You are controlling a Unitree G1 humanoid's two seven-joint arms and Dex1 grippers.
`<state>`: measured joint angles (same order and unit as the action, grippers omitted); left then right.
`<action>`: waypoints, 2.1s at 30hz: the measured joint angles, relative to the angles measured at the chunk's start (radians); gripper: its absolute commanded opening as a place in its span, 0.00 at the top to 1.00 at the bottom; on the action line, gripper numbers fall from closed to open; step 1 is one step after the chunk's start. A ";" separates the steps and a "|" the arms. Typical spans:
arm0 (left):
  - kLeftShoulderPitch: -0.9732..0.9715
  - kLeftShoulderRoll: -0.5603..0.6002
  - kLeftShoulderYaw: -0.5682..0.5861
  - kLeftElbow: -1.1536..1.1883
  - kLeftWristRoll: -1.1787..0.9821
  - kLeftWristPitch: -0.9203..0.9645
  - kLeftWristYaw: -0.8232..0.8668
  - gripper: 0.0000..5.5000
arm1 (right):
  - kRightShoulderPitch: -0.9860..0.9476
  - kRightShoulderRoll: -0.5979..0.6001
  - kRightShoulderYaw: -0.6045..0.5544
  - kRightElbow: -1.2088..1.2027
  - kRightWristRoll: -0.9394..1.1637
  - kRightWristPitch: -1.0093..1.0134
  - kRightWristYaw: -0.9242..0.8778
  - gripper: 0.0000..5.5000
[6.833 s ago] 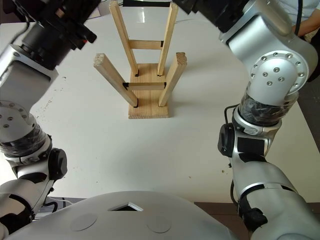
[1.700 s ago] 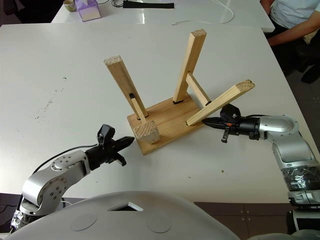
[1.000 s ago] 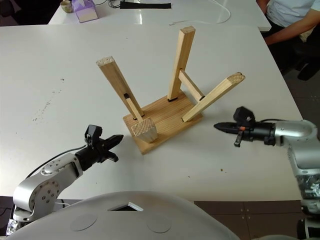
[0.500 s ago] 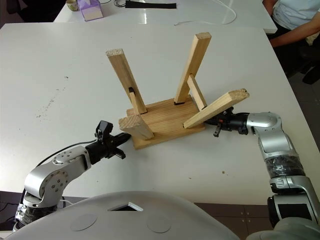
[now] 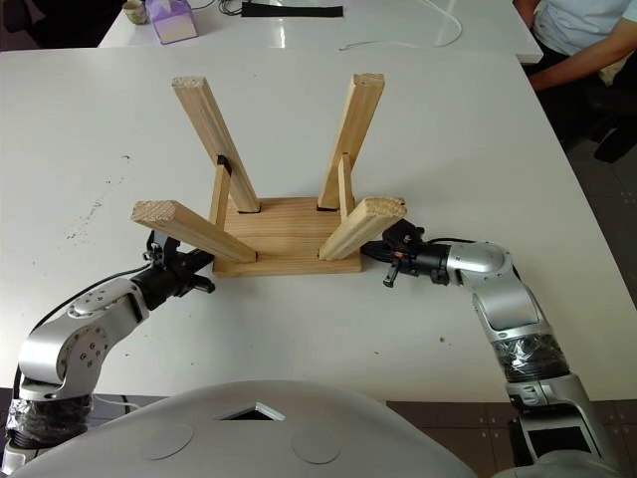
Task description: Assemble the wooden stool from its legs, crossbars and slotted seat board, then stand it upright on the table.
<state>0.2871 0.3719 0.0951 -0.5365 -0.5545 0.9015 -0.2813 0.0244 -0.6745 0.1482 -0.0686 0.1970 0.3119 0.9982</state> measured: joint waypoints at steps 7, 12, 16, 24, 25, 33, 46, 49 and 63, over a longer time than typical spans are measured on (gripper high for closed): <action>0.025 0.023 0.206 -0.114 -0.052 -0.007 0.024 1.00 | 0.072 -0.077 -0.151 -0.103 0.044 0.048 -0.014 1.00; 0.233 0.185 0.054 -0.151 0.020 -0.095 -0.190 1.00 | 0.129 -0.075 -0.141 -0.122 0.041 0.047 -0.008 1.00; 0.211 0.209 -0.028 -0.059 0.107 -0.223 -0.234 1.00 | 0.130 -0.040 -0.099 -0.119 0.036 0.032 -0.023 1.00; 0.091 0.198 -0.074 0.107 0.170 -0.356 -0.253 1.00 | 0.129 -0.010 -0.055 -0.080 0.018 -0.031 -0.046 1.00; 0.091 0.198 -0.078 0.107 0.170 -0.360 -0.261 1.00 | 0.129 -0.009 -0.055 -0.078 0.018 -0.034 -0.048 1.00; 0.126 0.212 -0.085 0.086 0.155 -0.368 -0.310 1.00 | 0.137 -0.005 -0.050 -0.077 0.019 -0.049 -0.066 1.00; 0.116 0.231 -0.093 0.091 0.158 -0.367 -0.351 1.00 | 0.150 -0.006 -0.047 -0.096 0.029 -0.037 -0.065 1.00; 0.111 0.232 -0.095 0.086 0.158 -0.364 -0.352 1.00 | 0.153 -0.011 -0.041 -0.113 0.031 -0.024 -0.064 1.00; 0.191 0.298 0.113 -0.181 -0.041 -0.215 -0.377 1.00 | 0.184 -0.107 -0.265 -0.397 0.320 0.236 -0.013 1.00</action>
<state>0.4784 0.6703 0.2085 -0.7171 -0.5953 0.6867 -0.6583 0.2088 -0.7814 -0.1167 -0.4652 0.5171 0.5478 0.9855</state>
